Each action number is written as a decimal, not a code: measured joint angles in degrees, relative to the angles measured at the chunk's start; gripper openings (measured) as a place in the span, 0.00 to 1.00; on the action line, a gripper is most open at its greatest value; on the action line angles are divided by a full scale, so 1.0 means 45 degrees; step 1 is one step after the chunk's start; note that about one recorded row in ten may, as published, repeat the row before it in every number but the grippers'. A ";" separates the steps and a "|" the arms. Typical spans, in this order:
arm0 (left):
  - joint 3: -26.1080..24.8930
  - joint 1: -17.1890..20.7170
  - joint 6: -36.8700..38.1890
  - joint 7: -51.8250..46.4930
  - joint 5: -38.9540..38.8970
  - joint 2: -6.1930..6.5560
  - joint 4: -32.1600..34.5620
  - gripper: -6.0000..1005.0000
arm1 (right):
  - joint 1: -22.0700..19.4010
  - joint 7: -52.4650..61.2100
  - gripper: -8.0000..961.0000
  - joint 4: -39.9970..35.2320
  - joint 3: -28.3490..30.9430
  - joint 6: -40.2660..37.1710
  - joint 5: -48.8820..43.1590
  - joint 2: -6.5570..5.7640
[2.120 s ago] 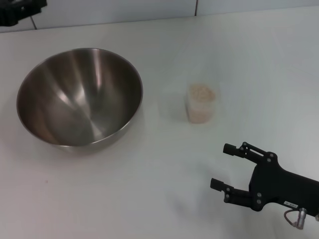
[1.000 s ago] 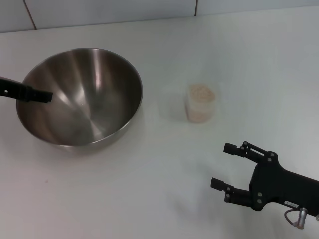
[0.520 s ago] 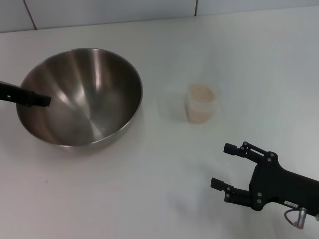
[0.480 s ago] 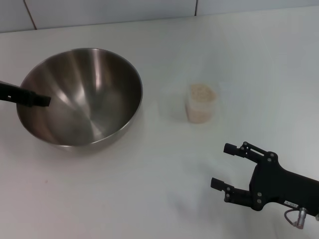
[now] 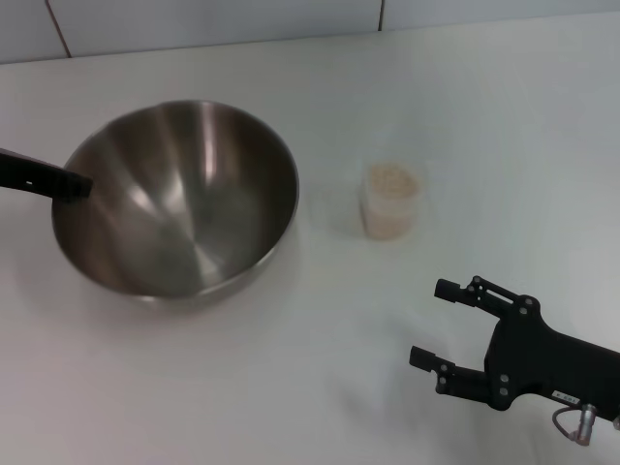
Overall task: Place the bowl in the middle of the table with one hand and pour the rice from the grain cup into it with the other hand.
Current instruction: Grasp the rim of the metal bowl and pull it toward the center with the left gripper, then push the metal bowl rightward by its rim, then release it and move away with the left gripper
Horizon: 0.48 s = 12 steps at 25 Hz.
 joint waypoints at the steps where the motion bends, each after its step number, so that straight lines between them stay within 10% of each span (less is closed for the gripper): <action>1: 0.0000 0.0000 0.0000 0.0000 0.0000 0.0000 0.0000 0.27 | 0.0000 0.0000 0.85 0.0000 0.0000 0.0000 0.0000 0.0000; 12: -0.1304 -0.1364 0.0686 0.0692 -0.0092 0.0302 -0.1425 0.05 | 0.0000 0.0000 0.85 0.0000 0.0000 0.0019 -0.0058 0.0001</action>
